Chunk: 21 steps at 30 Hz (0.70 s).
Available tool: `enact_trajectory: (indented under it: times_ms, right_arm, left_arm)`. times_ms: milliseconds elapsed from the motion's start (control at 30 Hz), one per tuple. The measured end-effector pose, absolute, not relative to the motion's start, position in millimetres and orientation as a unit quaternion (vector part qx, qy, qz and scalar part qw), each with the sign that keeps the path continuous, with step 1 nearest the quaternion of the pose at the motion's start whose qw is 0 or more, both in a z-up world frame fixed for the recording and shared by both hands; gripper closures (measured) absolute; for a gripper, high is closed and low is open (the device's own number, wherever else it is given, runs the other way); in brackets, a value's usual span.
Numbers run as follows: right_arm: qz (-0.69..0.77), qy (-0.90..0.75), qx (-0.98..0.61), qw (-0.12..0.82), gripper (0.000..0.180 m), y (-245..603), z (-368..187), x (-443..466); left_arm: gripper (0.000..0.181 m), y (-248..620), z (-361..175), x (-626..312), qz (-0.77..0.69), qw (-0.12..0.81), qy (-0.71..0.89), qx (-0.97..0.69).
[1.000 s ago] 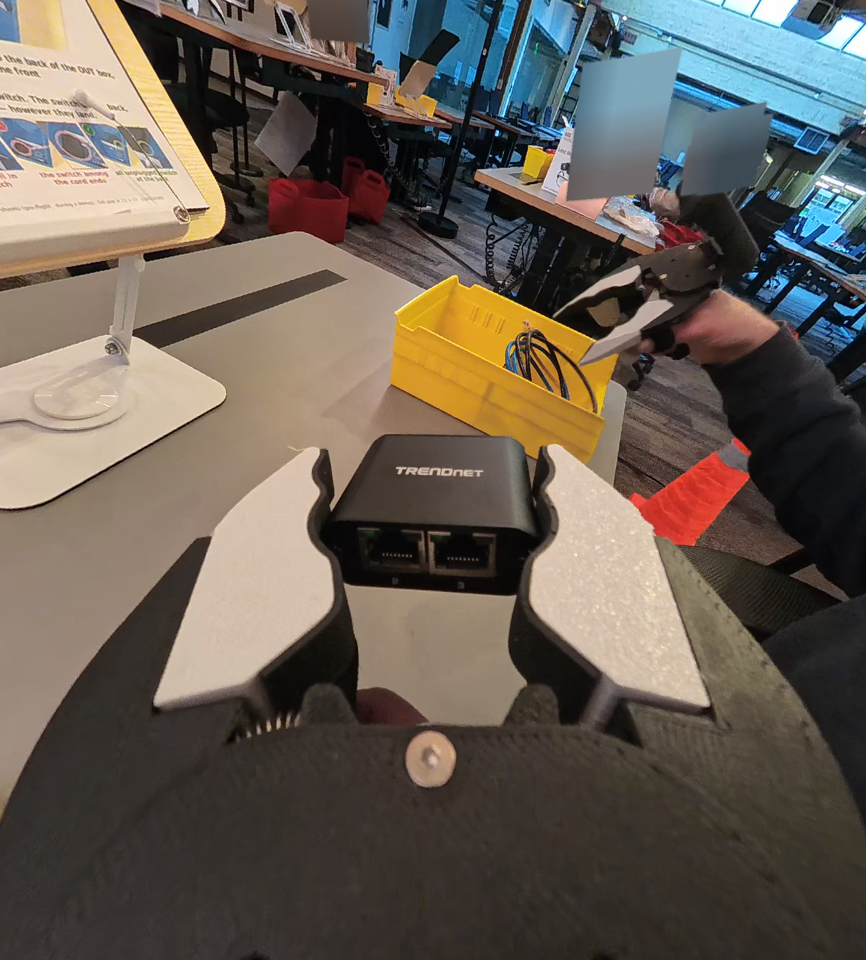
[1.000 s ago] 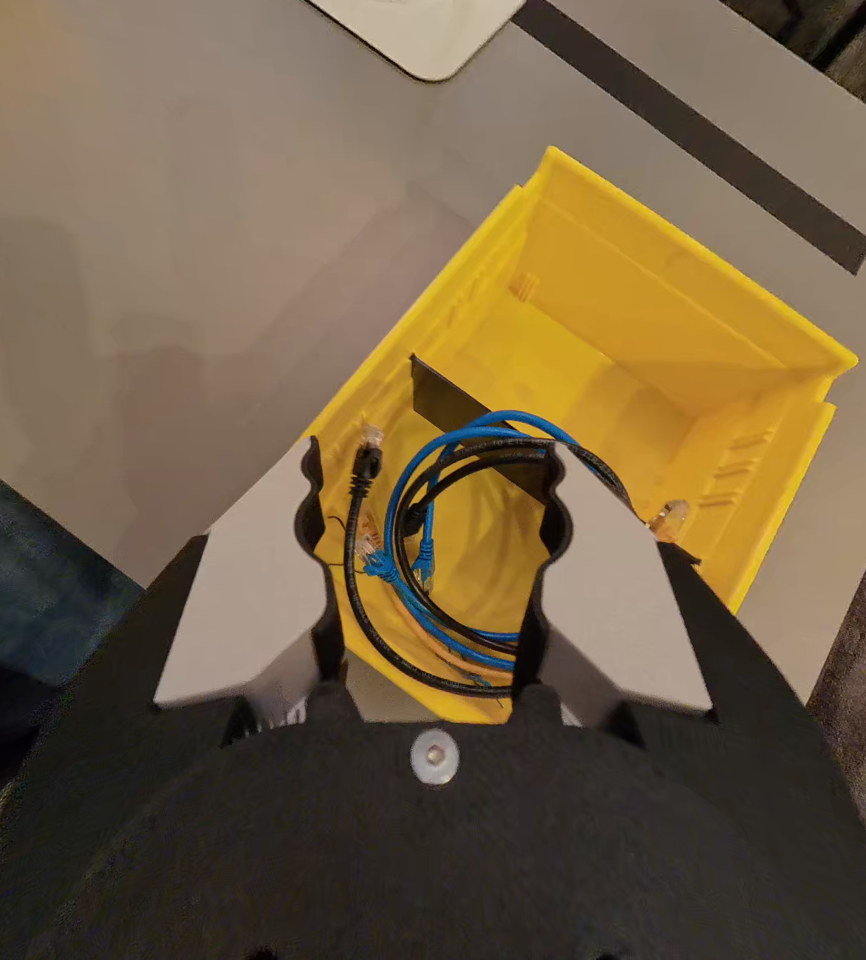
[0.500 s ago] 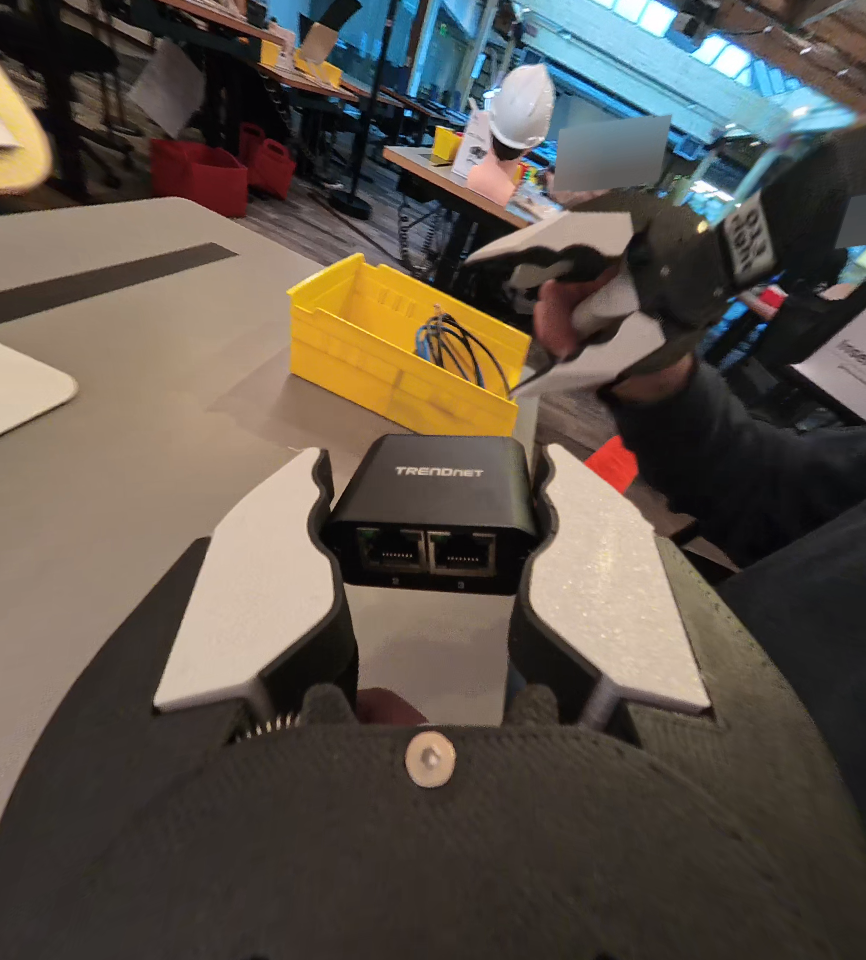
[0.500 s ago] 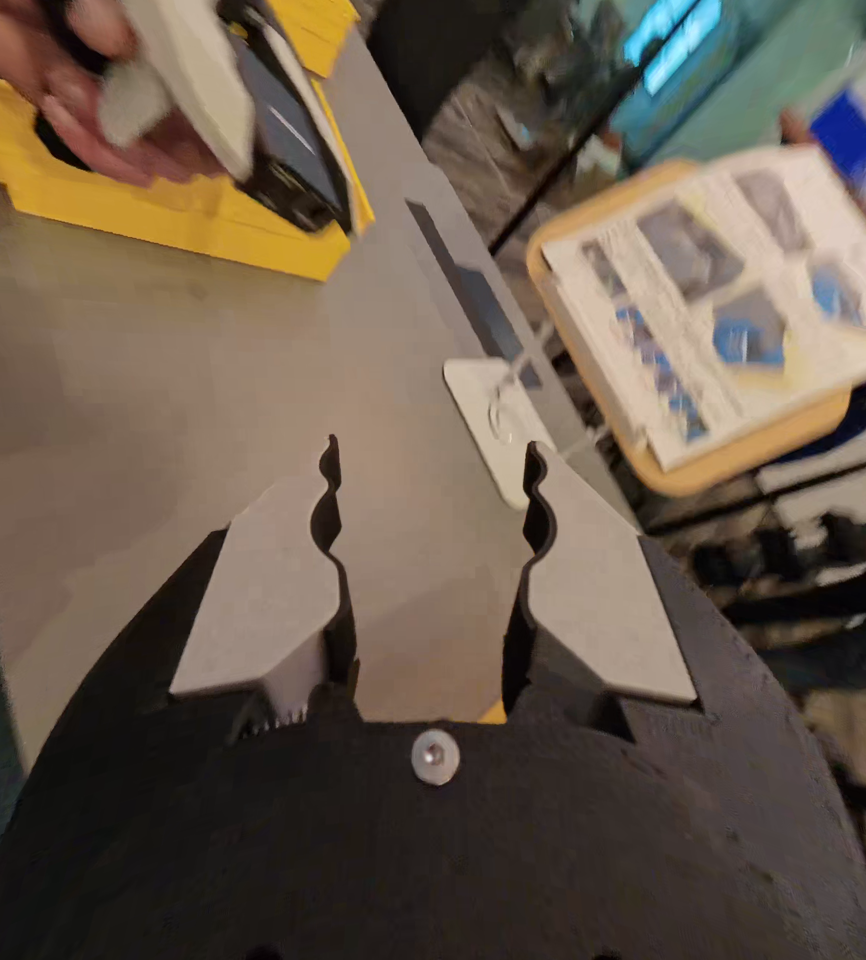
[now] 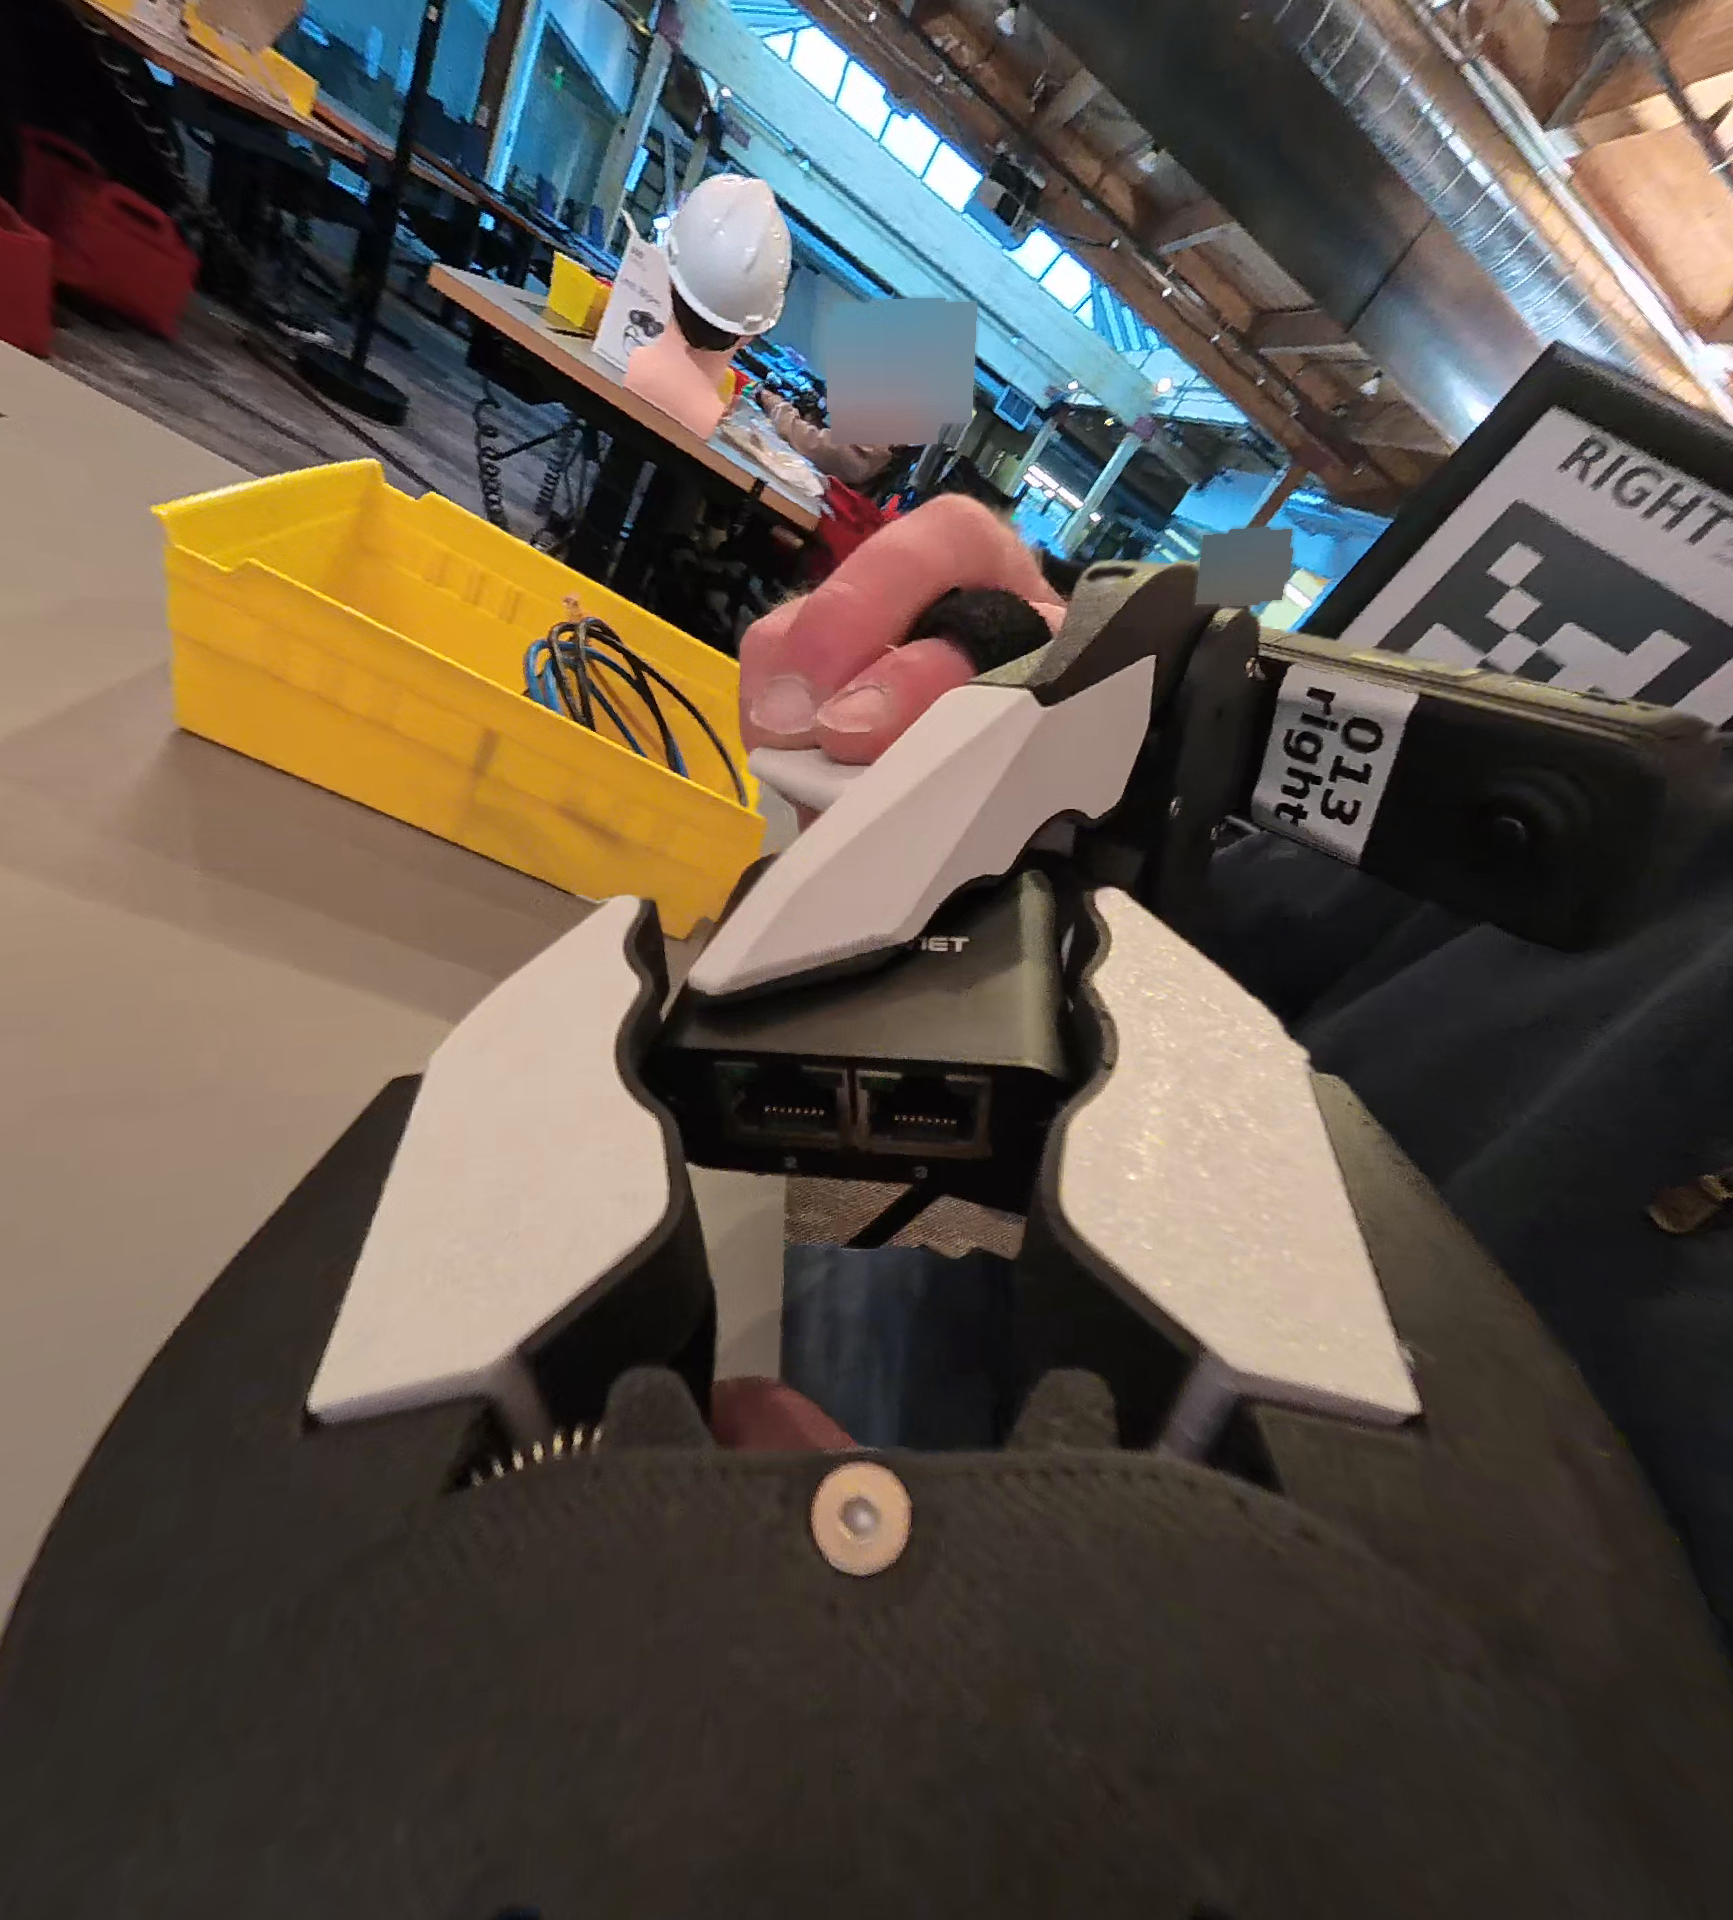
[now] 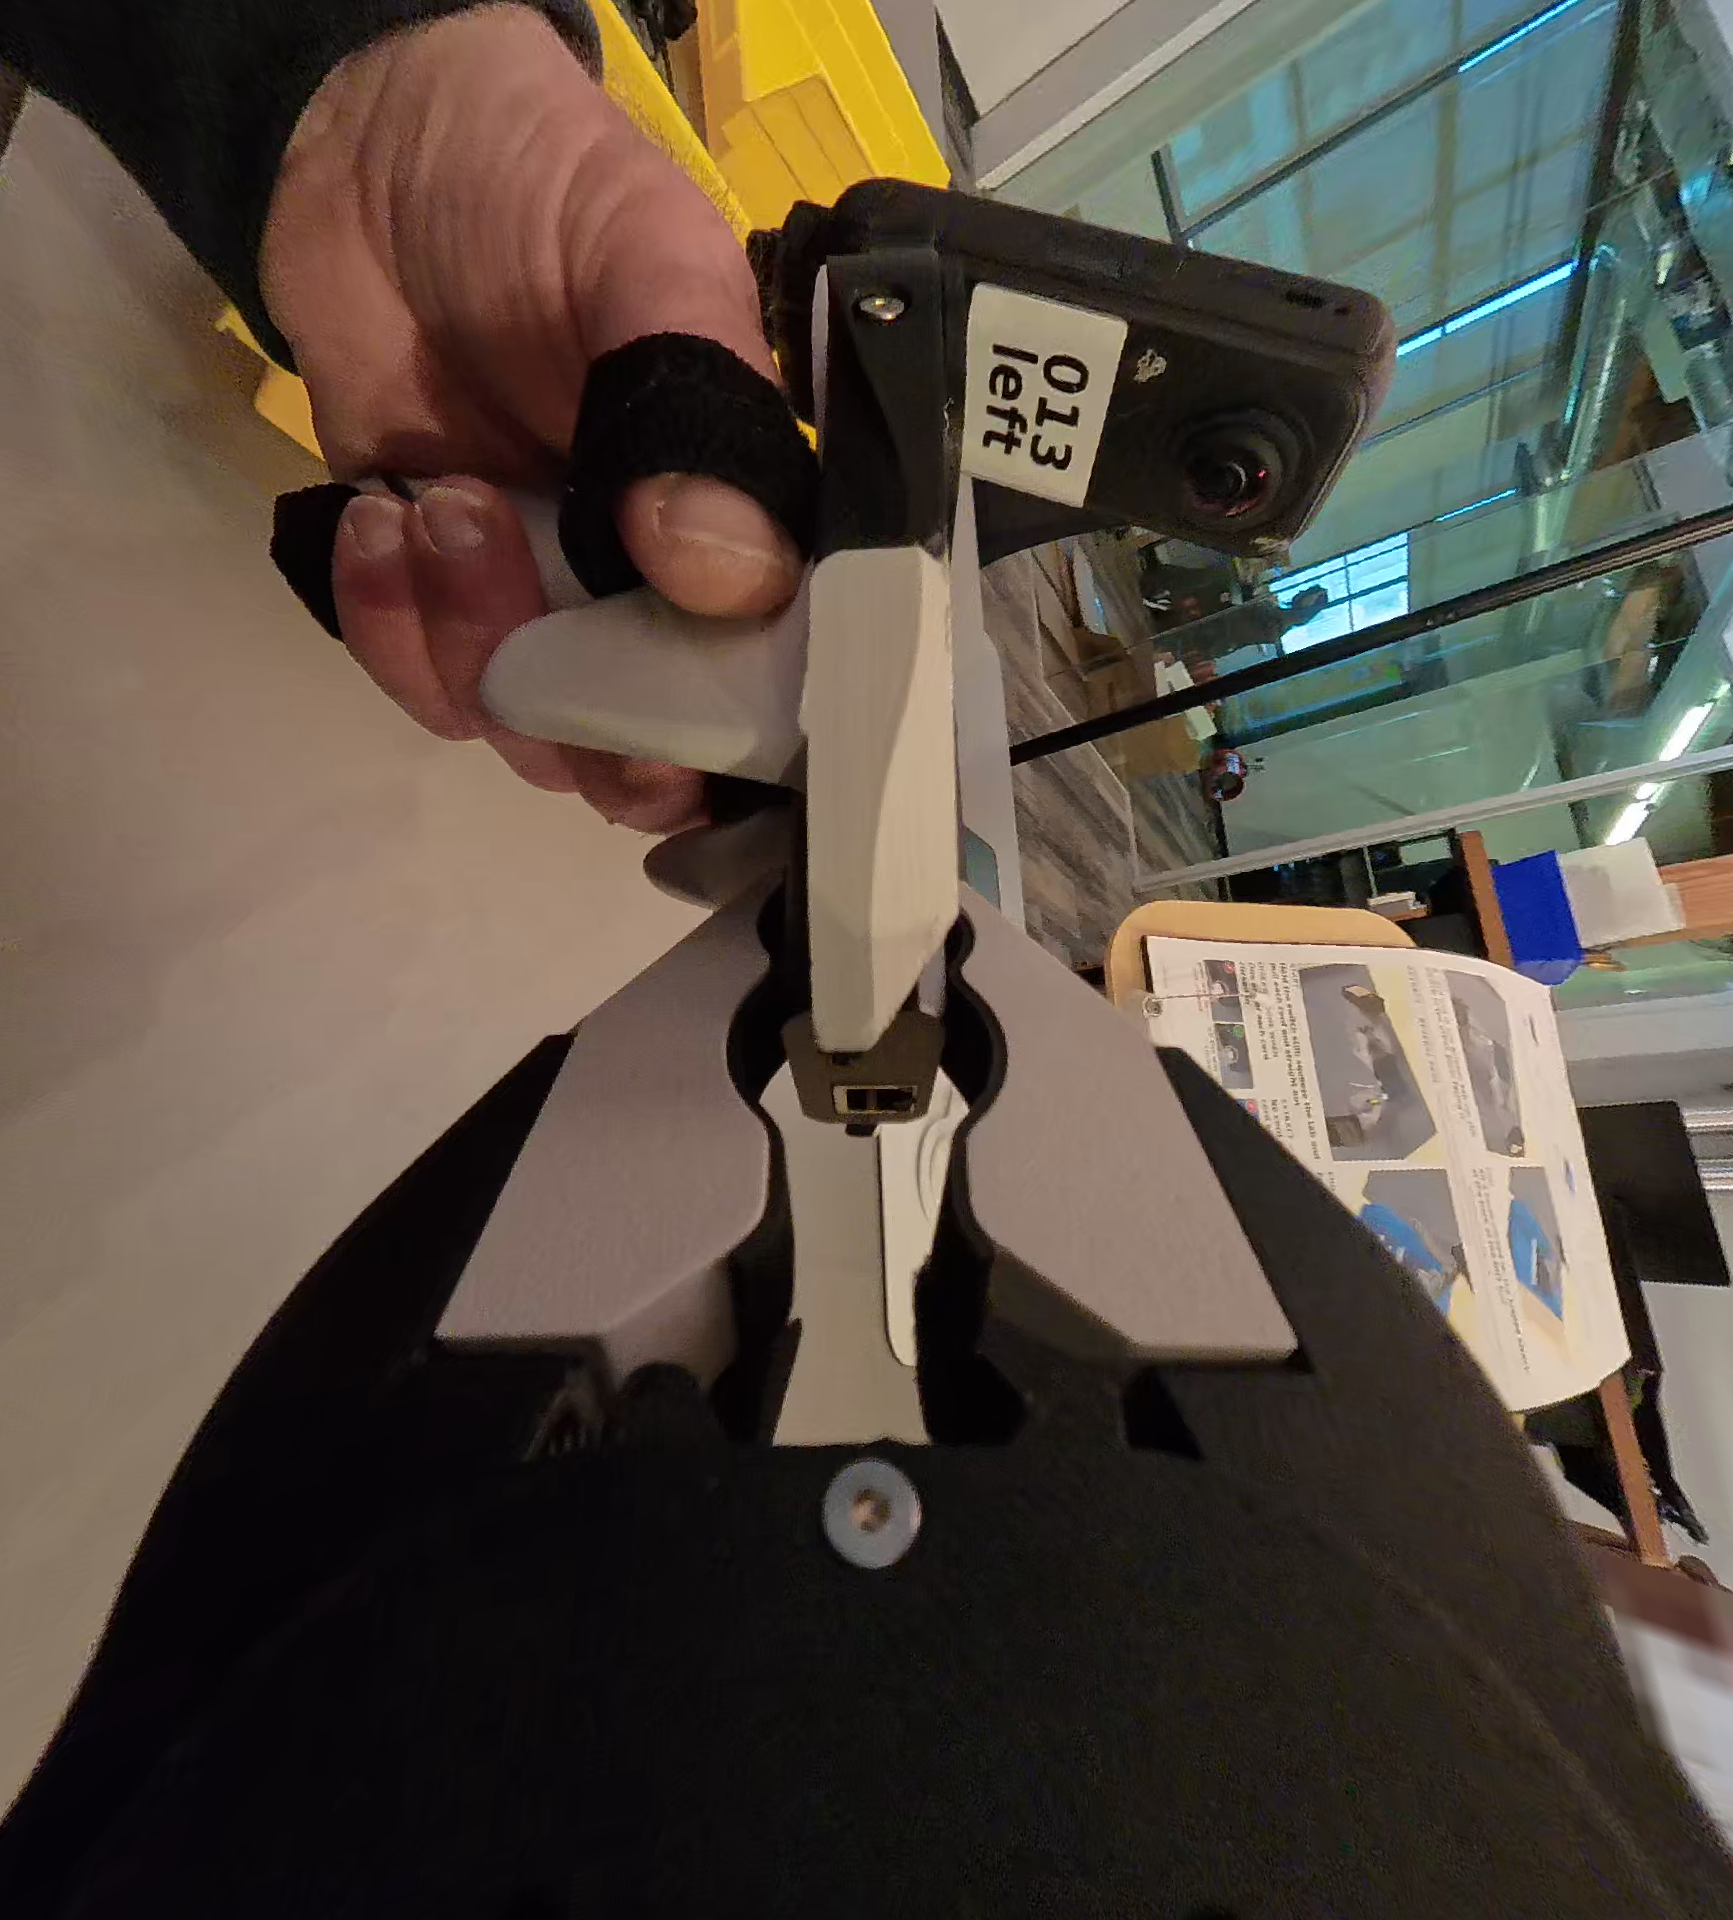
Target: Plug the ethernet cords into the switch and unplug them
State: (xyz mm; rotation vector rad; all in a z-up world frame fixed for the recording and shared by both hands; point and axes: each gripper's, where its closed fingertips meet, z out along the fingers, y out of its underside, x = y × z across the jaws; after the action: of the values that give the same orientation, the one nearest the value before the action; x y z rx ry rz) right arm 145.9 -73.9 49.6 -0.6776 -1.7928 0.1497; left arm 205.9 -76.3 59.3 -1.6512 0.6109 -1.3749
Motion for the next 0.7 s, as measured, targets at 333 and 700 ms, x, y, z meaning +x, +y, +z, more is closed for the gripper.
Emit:
enact_trajectory:
  times_ms: [333,700]
  right_arm:
    - [0.092,-0.742,-0.332,0.574,0.157,-59.1,73.4,175.2]
    - [-0.004,-0.678,-0.564,0.470,0.158,109.5,86.5,326.0]
  left_arm:
    - [0.085,-70.3,81.8,197.6,-0.576,0.455,0.212,-0.645]
    - [0.112,-55.3,121.7,132.0,-0.461,0.561,0.203,-0.657]
